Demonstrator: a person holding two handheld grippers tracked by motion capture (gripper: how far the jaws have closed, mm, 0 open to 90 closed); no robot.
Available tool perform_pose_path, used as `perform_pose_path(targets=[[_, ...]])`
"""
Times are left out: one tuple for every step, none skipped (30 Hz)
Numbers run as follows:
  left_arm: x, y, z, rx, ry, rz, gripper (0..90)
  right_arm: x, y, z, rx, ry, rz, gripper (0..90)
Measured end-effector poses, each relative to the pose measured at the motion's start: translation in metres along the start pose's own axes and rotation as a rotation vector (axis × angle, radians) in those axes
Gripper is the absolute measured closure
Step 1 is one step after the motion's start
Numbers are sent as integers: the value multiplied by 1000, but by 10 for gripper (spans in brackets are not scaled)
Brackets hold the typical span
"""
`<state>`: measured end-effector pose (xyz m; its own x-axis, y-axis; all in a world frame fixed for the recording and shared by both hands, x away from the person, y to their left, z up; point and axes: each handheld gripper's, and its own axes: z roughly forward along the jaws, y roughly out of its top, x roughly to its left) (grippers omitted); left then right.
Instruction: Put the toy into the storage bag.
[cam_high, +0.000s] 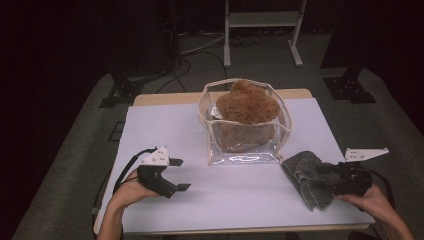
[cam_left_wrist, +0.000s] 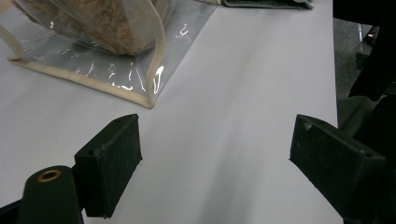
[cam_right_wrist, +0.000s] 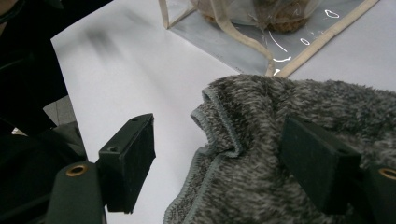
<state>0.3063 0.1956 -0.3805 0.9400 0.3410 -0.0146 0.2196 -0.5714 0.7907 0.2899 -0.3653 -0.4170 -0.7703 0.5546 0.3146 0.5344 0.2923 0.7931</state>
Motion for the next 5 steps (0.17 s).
perform_pose_path(targets=[[0, 0, 0, -2, 0, -1, 152, 1, -2, 0, -3, -4, -3, 250], [0, -1, 1, -1, 1, -3, 151, 2, -3, 0, -6, -8, -3, 248], [0, -1, 2, 1, 4, -6, 147, 3, -5, 0, -12, -12, -9, 247], [0, -2, 2, 9, 5, -6, 144, 5, -6, 0, -18, -13, -7, 248], [0, -3, 3, 15, 6, -6, 144, 5, -7, -1, -29, -14, -8, 247]])
